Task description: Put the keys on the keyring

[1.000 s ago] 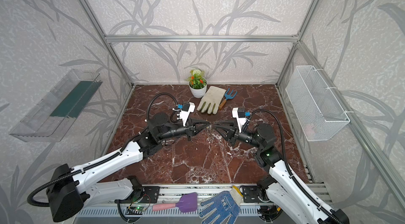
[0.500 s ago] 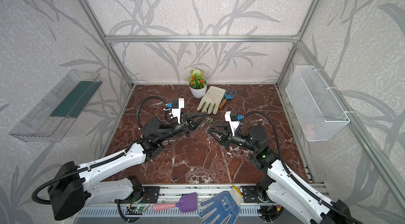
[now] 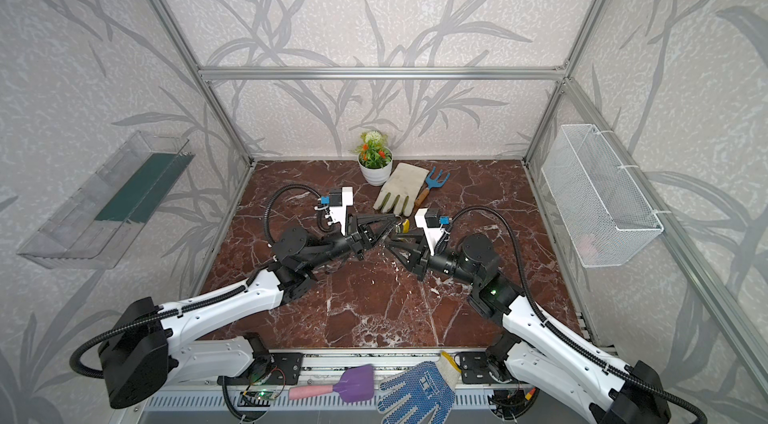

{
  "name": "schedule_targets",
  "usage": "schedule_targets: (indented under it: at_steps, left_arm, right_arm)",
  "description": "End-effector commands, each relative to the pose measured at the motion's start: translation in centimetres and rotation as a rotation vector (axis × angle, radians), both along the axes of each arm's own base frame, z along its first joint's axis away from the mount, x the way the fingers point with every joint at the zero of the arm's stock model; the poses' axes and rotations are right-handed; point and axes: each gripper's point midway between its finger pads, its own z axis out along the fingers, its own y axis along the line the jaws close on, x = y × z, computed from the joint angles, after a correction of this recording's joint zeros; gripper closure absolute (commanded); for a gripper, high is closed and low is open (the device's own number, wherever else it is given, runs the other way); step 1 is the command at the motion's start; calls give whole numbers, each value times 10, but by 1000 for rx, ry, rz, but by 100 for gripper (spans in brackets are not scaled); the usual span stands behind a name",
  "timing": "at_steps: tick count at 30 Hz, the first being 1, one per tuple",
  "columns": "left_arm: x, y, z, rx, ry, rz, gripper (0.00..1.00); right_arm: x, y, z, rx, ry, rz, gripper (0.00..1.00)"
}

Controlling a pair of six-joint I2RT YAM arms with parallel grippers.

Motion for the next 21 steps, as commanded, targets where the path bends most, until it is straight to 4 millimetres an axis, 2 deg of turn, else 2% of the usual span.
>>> schedule_targets:
  at_steps: [1,11,21]
  left_arm:
    - [-5,2,11,-49,-25,-14,100]
    - [-5,1,8,-43,-18,-10,100]
    - [-4,11,6,-4,-42,59,100]
  right_arm:
    - [0,0,18,22,-53,-10,71]
    - [2,3,18,14,-52,-8,73]
    - [-6,-24,9,-26,-68,-98,71]
